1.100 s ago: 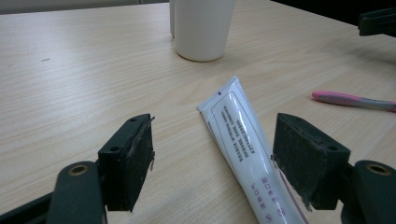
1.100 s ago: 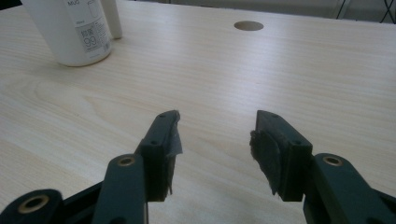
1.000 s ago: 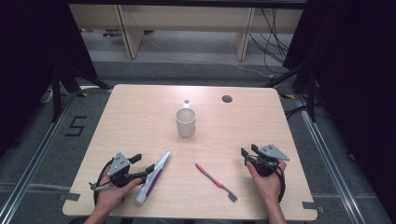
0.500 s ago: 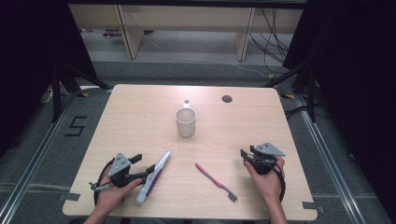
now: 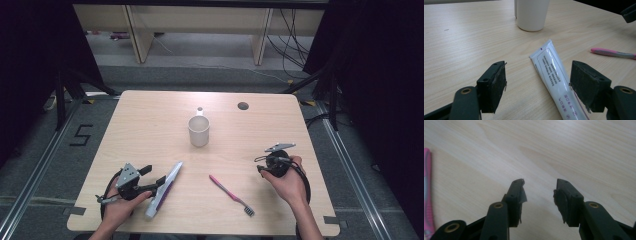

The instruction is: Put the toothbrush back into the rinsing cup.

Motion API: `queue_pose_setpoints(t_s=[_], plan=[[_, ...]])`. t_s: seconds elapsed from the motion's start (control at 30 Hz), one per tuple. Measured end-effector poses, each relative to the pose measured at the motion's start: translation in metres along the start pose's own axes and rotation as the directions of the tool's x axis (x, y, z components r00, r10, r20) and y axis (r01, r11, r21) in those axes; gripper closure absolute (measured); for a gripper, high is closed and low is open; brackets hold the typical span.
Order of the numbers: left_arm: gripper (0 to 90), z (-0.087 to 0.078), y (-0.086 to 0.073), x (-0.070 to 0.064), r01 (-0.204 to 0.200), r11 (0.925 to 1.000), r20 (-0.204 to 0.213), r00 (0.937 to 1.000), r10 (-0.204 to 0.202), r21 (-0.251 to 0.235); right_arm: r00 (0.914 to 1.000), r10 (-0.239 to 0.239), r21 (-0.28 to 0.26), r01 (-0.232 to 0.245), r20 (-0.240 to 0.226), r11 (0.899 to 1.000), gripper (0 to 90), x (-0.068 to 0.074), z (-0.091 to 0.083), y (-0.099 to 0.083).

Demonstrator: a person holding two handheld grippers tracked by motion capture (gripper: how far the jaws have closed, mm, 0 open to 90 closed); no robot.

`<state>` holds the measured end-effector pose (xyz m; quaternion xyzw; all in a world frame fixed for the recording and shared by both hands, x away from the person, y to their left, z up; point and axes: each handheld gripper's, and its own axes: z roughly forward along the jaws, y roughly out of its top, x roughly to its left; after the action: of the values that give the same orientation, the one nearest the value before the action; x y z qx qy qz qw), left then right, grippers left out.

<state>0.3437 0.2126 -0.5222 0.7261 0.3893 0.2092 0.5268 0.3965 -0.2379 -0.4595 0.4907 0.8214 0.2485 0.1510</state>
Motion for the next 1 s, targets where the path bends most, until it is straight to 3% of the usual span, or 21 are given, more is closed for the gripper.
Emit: queue_pose_setpoints(t_s=[0.03, 0.13, 0.2, 0.3, 0.33, 0.37, 0.4, 0.43, 0.47, 0.5, 0.6, 0.63, 0.8, 0.87, 1.0], plan=[[28.4, 0.000, 0.000, 0.000, -0.002, 1.0000, 0.006, 1.0000, 0.002, -0.005, 0.9996, -0.026, 0.040, 0.026, -0.012, 0.999, 57.9, 0.001, 0.000, 0.004], [28.4, 0.000, 0.000, 0.000, -0.006, 1.0000, -0.004, 1.0000, 0.006, 0.004, 0.9988, -0.018, 0.150, 0.024, -0.046, 0.988, 58.6, 0.008, -0.003, 0.010], [28.4, 0.000, 0.000, 0.000, -0.005, 1.0000, -0.003, 1.0000, 0.005, 0.003, 0.9981, -0.021, 0.239, 0.034, -0.058, 0.970, 59.2, 0.013, -0.001, 0.012], [28.4, 0.000, 0.000, 0.000, -0.005, 1.0000, -0.002, 1.0000, 0.005, 0.004, 0.9962, -0.044, 0.319, 0.066, -0.075, 0.945, 60.0, 0.017, 0.001, 0.014], [28.4, 0.000, 0.000, 0.000, -0.005, 1.0000, -0.002, 1.0000, 0.005, 0.004, 0.9944, -0.059, 0.318, 0.084, -0.088, 0.944, 60.6, 0.017, 0.002, 0.014], [28.4, 0.000, 0.000, 0.000, -0.004, 1.0000, -0.001, 1.0000, 0.004, 0.004, 0.9965, -0.020, 0.348, 0.047, -0.081, 0.936, 61.0, 0.021, 0.001, 0.015], [28.4, 0.000, 0.000, 0.000, -0.003, 1.0000, -0.003, 1.0000, 0.004, 0.006, 0.9916, -0.075, 0.321, 0.105, -0.105, 0.941, 61.5, 0.019, 0.003, 0.015], [28.4, 0.000, 0.000, 0.000, -0.004, 1.0000, -0.003, 1.0000, 0.004, 0.007, 0.9894, -0.091, 0.318, 0.122, -0.113, 0.940, 62.3, 0.020, 0.003, 0.016], [28.4, 0.000, 0.000, -0.001, -0.003, 1.0000, -0.003, 1.0000, 0.003, 0.007, 0.9909, -0.057, 0.338, 0.095, -0.122, 0.936, 63.0, 0.024, 0.002, 0.018], [28.4, 0.000, 0.000, -0.001, -0.004, 1.0000, -0.003, 1.0000, 0.004, 0.008, 0.9909, -0.057, 0.338, 0.095, -0.122, 0.936, 63.0, 0.024, 0.002, 0.018], [28.4, 0.000, 0.000, -0.001, -0.003, 1.0000, -0.003, 1.0000, 0.003, 0.008, 0.9863, -0.091, 0.340, 0.134, -0.138, 0.931, 64.4, 0.027, 0.001, 0.021], [28.4, 0.000, 0.000, -0.001, -0.003, 1.0000, -0.003, 1.0000, 0.003, 0.008, 0.9890, -0.070, 0.353, 0.112, -0.130, 0.929, 65.0, 0.030, 0.001, 0.022], [28.4, 0.000, 0.000, 0.000, -0.004, 0.9999, -0.002, 1.0000, 0.004, 0.010, 0.9854, -0.085, 0.364, 0.134, -0.147, 0.922, 65.8, 0.035, 0.002, 0.026], [28.4, 0.000, 0.000, 0.000, -0.004, 0.9999, -0.002, 1.0000, 0.004, 0.010, 0.9791, -0.117, 0.356, 0.170, -0.166, 0.919, 66.1, 0.035, 0.005, 0.028], [28.5, 0.000, 0.000, -0.001, -0.007, 0.9999, -0.003, 1.0000, 0.007, 0.013, 0.9824, -0.094, 0.375, 0.149, -0.161, 0.915, 66.6, 0.040, 0.004, 0.029]])
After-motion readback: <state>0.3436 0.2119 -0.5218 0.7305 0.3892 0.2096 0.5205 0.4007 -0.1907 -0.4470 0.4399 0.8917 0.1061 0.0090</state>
